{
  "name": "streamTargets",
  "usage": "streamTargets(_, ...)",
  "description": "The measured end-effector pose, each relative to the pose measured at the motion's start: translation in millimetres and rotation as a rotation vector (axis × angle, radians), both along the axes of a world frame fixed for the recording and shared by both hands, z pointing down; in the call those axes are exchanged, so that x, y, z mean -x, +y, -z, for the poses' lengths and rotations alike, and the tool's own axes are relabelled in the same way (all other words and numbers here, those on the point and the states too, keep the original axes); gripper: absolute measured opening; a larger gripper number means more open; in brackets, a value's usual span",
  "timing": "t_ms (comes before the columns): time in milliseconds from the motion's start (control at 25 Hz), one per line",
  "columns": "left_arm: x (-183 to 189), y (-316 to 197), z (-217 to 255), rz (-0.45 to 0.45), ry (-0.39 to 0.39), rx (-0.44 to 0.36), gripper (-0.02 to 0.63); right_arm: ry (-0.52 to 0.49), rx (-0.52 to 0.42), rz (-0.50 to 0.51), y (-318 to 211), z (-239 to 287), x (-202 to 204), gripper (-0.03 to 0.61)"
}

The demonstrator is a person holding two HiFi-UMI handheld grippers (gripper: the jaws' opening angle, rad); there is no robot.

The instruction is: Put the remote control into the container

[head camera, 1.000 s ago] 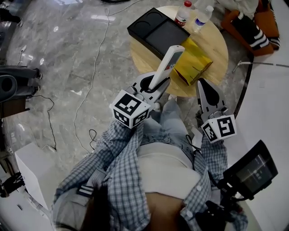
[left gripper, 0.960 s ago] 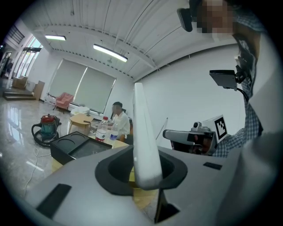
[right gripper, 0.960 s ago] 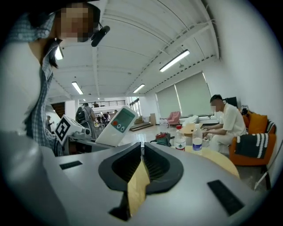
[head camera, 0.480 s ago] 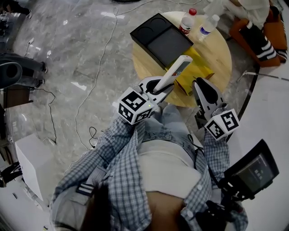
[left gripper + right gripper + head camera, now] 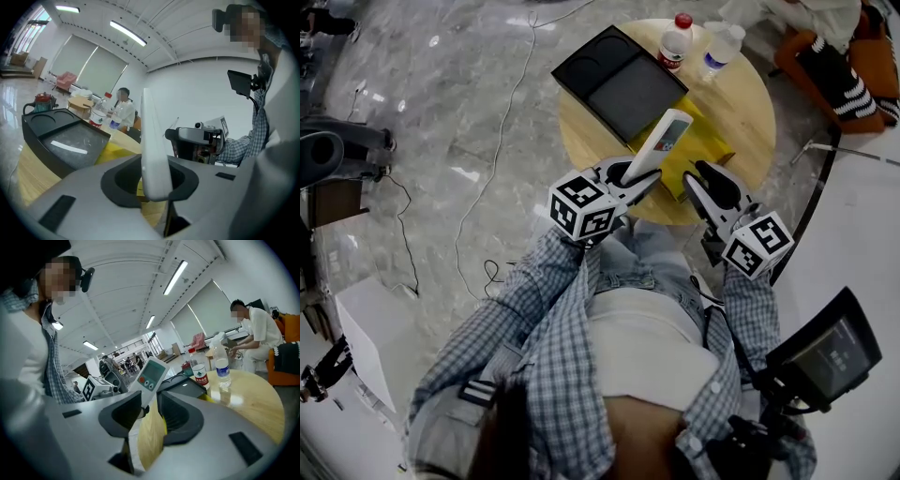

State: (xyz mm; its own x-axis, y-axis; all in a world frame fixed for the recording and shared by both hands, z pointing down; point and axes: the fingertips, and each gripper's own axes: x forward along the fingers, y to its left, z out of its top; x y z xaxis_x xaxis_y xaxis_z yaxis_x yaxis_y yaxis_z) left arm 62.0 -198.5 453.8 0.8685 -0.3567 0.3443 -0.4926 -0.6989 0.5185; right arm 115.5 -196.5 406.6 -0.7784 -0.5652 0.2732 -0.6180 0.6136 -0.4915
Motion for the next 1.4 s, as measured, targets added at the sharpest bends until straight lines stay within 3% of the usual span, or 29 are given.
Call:
streamTargets(360, -35.7, 8.1, -13.8, -0.097, 0.083, 0.104, 0.092, -0.098, 0.166, 0.067, -4.8, -34.0, -9.2, 0.165)
streamTargets(720, -56.5, 16.8, 2.3, -0.185, 0.299, 0.206, 0.092, -0.320, 0.265, 0.133, -10.7, -35.2, -9.2, 0.164)
streamTargets(880, -61.1, 13.7, -1.6, -0.217, 0.370, 0.250, 0.092, -0.408, 0.278, 0.224, -11.5, -36.5, -4.0, 0.164)
streamTargets(1200, -66.8, 21.0, -5.7, -0.239, 0.329, 0.242, 0.092, -0.446, 0.313, 0.265, -8.6, -35.7, 1.0, 0.107)
streamTargets(1400, -68.7, 16.2, -2.0, -0.236, 0.182, 0.133, 0.094, -0.437, 0.306, 0.235, -14.3, -29.6, -0.5, 0.100)
